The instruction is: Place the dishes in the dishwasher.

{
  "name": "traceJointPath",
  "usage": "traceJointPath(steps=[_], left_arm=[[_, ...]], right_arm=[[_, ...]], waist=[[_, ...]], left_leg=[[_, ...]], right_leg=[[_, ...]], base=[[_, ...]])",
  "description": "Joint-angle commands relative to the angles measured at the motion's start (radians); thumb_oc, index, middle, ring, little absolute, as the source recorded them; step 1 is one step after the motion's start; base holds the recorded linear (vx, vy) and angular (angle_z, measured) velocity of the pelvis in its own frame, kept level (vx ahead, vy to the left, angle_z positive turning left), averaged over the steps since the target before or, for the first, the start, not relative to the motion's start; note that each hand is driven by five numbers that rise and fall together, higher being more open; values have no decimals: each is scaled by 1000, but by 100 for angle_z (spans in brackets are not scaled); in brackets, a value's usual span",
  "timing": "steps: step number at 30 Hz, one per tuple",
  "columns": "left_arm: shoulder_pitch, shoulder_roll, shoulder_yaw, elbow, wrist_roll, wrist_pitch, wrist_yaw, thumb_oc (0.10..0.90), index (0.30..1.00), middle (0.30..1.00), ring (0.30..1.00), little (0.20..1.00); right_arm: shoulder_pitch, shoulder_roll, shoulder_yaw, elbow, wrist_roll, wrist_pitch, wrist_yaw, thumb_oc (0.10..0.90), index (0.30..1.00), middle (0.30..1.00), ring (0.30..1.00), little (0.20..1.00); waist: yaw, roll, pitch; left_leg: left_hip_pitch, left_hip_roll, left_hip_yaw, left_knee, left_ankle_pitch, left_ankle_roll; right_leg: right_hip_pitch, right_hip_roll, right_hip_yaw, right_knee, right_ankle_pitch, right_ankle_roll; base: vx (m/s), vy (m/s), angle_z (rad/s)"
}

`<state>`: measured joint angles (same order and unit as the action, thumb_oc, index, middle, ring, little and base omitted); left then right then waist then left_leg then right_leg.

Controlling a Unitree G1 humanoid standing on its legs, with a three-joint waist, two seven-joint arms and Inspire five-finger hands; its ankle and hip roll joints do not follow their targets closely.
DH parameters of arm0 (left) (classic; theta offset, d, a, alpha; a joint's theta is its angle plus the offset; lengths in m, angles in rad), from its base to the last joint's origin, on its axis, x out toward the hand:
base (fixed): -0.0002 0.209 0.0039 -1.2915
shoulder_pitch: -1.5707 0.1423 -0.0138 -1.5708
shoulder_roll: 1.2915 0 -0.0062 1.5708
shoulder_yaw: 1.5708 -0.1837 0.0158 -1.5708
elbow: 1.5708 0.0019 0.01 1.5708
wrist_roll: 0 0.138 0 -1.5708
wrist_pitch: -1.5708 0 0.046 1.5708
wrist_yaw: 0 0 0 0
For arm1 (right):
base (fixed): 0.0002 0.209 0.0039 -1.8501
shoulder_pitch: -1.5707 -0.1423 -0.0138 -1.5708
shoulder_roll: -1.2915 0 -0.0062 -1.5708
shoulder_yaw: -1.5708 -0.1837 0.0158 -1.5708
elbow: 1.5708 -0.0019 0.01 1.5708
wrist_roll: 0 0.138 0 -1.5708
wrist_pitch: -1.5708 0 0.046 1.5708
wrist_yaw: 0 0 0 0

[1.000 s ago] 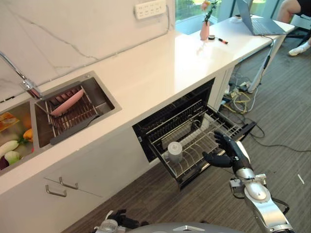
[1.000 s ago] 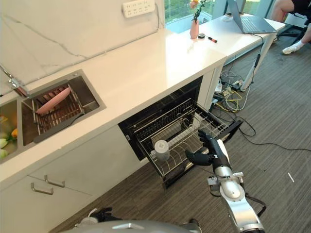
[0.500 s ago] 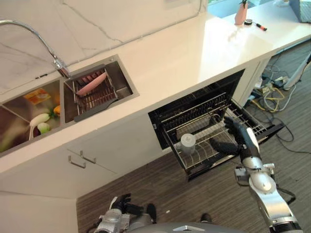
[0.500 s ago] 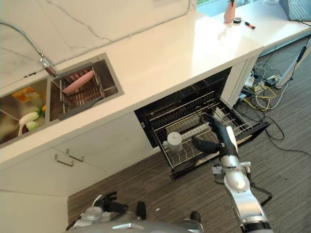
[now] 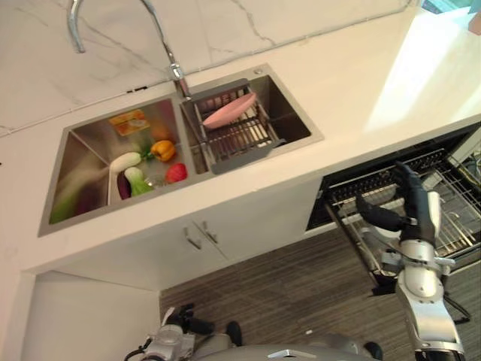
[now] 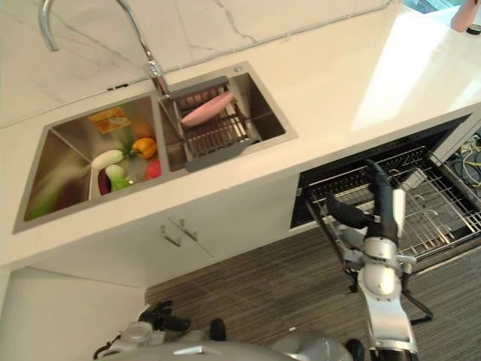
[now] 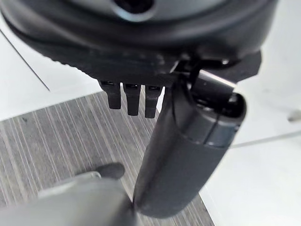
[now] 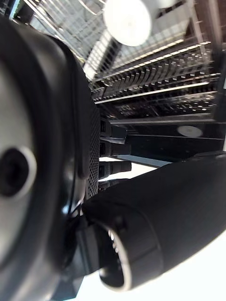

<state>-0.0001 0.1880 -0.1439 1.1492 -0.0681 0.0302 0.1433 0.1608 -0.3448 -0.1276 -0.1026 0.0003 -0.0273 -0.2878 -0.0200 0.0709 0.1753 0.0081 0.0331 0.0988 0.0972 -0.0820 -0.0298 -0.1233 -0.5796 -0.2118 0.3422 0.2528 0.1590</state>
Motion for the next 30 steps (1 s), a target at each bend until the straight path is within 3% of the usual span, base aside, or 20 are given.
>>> traceJointPath(steps=[1,2,3,4,6,7,13,18,20,25,28,30], left_arm=[[92,17,51,49,10,26,14,800,900,900,900,900],[91,10,52,62,12,32,11,800,900,900,900,900],[91,10,52,62,12,32,11,800,900,900,900,900],[91,4,47,84,37,41,6,800,900,900,900,900],[83,0,40,96,56,39,11,800,900,900,900,900],[78,-6,44,105,57,38,14,800,900,900,900,900],[38,-31,11,92,70,30,7,800,900,900,900,900],[32,-30,4,92,112,25,9,800,900,900,900,900],[33,-27,13,102,116,23,-2,800,900,900,900,900],[28,-20,9,108,106,21,-18,800,900,900,900,900],[28,-11,4,104,105,19,-30,800,900,900,900,900],[20,3,-14,76,115,13,-35,800,900,900,900,900]], right_arm=[[-135,-90,-101,-110,-20,-124,-80,800,900,900,900,900],[-134,-90,-112,-125,-18,-131,-87,800,900,900,900,900],[-134,-90,-112,-125,-18,-131,-87,800,900,900,900,900],[-132,-84,-137,-151,-17,-145,-105,800,900,900,900,900],[-135,-77,-141,-178,-23,-160,-117,800,900,900,900,900],[-126,-75,-145,-191,-33,-163,-120,800,900,900,900,900],[-94,-51,-121,-290,-87,-176,-139,800,900,900,900,900],[-75,-85,-78,-332,-68,-192,-57,800,900,900,900,900],[-82,-114,-31,-298,59,-210,60,800,900,900,900,900],[-95,-125,13,-259,174,-214,141,800,900,900,900,900],[-106,-129,31,-227,212,-206,167,800,900,900,900,900],[-123,-137,33,-215,229,-208,170,800,900,900,900,900]], waist=[[-12,8,-7],[-20,10,-7],[-20,10,-7],[-23,4,-12],[-28,-1,-19],[-39,-4,-19],[-73,-23,-15],[-65,-40,-47],[-50,-46,-68],[-39,-52,-75],[-34,-60,-72],[-25,-73,-51]], left_leg=[[63,53,18,-35,-30,9],[66,40,9,-38,-28,20],[66,40,9,-38,-28,20],[77,15,-3,-41,-35,31],[79,-3,-12,-49,-35,38],[91,-9,-25,-50,-45,41],[110,-25,-53,-58,-48,41],[136,-19,-57,-60,-68,30],[154,4,-65,-78,-59,15],[155,42,-105,-89,-41,-15],[134,64,-133,-13,-35,-34],[57,48,-151,156,-8,-46]], right_leg=[[15,242,-57,-54,-197,21],[2,292,-28,-44,-225,11],[2,292,-28,-44,-225,11],[21,348,-3,-87,-263,6],[30,376,14,-133,-265,-2],[20,409,67,-158,-272,-1],[-13,443,180,-221,-224,26],[52,439,173,-287,-229,16],[84,453,162,-309,-240,5],[97,482,139,-286,-289,-23],[106,510,131,-251,-328,-51],[129,511,123,-244,-336,-69]], base=[[-2,489,-17],[18,195,0],[57,220,6],[41,117,28],[86,127,29],[93,76,15],[89,-28,21],[141,-132,2],[148,-189,-3],[98,-184,18],[87,-179,61],[25,-175,43]])
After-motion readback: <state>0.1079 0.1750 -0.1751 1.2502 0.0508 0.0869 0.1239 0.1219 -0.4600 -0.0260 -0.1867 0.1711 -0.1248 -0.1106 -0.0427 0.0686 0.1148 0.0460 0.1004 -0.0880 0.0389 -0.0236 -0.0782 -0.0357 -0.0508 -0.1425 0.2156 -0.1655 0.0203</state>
